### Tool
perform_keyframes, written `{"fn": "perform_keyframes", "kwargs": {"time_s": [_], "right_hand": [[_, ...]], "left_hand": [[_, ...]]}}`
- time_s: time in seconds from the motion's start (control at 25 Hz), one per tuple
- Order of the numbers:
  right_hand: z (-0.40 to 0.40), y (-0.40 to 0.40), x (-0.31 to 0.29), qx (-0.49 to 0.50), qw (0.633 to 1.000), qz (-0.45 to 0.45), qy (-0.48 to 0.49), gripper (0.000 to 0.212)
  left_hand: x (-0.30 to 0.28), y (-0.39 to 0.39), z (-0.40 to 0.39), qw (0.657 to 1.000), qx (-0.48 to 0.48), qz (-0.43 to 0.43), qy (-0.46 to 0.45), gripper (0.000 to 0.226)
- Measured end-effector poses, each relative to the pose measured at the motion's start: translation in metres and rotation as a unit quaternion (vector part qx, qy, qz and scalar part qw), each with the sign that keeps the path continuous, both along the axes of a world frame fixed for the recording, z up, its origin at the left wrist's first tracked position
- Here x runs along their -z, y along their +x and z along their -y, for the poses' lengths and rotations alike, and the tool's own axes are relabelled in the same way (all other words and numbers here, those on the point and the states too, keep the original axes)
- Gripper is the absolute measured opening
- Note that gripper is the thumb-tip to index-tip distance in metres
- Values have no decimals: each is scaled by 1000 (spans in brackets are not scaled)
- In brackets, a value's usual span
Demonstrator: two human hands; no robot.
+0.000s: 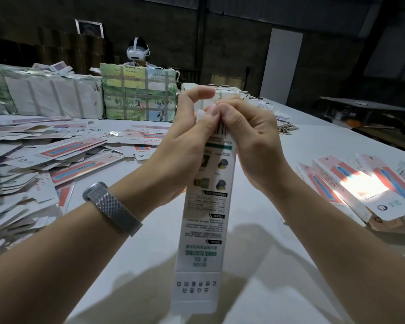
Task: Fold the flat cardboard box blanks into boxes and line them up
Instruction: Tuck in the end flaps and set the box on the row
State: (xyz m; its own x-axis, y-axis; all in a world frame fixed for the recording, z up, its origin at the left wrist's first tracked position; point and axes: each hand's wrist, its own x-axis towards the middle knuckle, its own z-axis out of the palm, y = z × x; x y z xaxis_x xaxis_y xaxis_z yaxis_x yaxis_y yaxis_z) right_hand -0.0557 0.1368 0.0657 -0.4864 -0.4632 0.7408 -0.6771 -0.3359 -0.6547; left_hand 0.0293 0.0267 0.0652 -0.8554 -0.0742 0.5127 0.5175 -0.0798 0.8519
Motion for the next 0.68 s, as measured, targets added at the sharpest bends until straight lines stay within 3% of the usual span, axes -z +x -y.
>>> {"fn": "perform_keyframes", "kwargs": {"time_s": [0.16,0.48,0.56,0.68], "right_hand": [[0,1,1,-40,999,27,11,29],[2,7,-2,-1,1000,2,4,29],[3,11,-5,90,994,-55,24,26],[7,23,-7,285,945,-148,69,30]], "left_hand": [[-1,0,0,1000,-9,-17,-2,15],[0,-4,-2,999,-43,-26,0,9],[0,-6,0,997,-69,-33,-15,7],[-4,-8,-2,990,-129,-48,-4,7]]}}
